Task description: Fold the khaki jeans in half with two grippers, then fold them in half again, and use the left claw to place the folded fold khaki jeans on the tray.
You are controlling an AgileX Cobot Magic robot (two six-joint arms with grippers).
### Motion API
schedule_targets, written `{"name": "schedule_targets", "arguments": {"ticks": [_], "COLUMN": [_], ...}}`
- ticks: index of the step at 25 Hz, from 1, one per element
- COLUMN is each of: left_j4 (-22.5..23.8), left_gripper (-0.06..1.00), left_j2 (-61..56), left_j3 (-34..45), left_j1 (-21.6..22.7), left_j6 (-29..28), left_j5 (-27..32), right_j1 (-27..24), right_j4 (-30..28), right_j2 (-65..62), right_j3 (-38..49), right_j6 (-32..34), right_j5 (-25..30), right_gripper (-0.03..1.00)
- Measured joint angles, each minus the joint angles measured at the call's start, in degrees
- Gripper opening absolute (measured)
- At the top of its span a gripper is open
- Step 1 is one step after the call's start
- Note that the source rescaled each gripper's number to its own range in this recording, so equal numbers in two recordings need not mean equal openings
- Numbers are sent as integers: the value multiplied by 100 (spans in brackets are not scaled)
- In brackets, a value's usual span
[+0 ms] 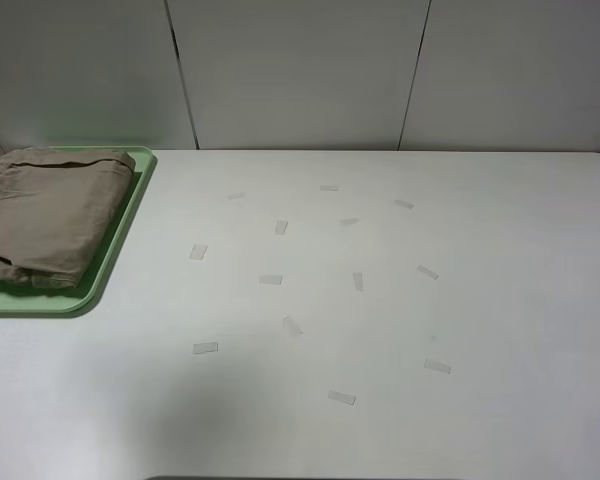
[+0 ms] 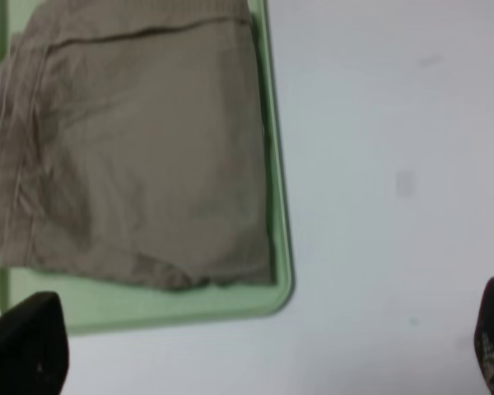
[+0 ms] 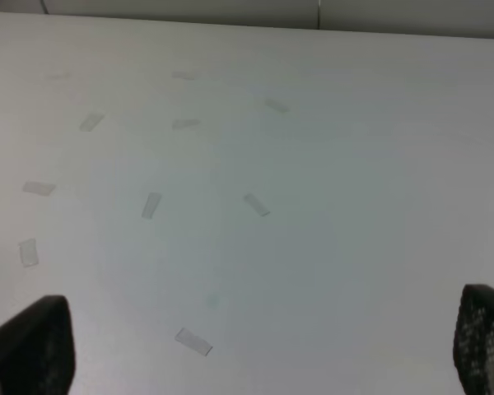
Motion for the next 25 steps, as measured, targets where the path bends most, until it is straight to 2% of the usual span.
{"name": "schedule_targets", "arguments": {"ticks": [12, 19, 25], "left_j4": [19, 14, 3], "left_gripper": [98, 98, 99], "left_j2": [-2291, -3519, -4634], "left_j3": [2442, 3200, 3599], "left_j1": [-30, -30, -30], "left_j6": [-17, -343, -385], "left_j5": [0, 5, 5], "right_j1": [0, 0, 0], "right_j4": [7, 7, 7], "right_j2": [0, 0, 0], "right_j3": [0, 0, 0], "right_j6": [0, 0, 0], "right_j5": [0, 0, 0], "right_gripper": [100, 100, 100]}}
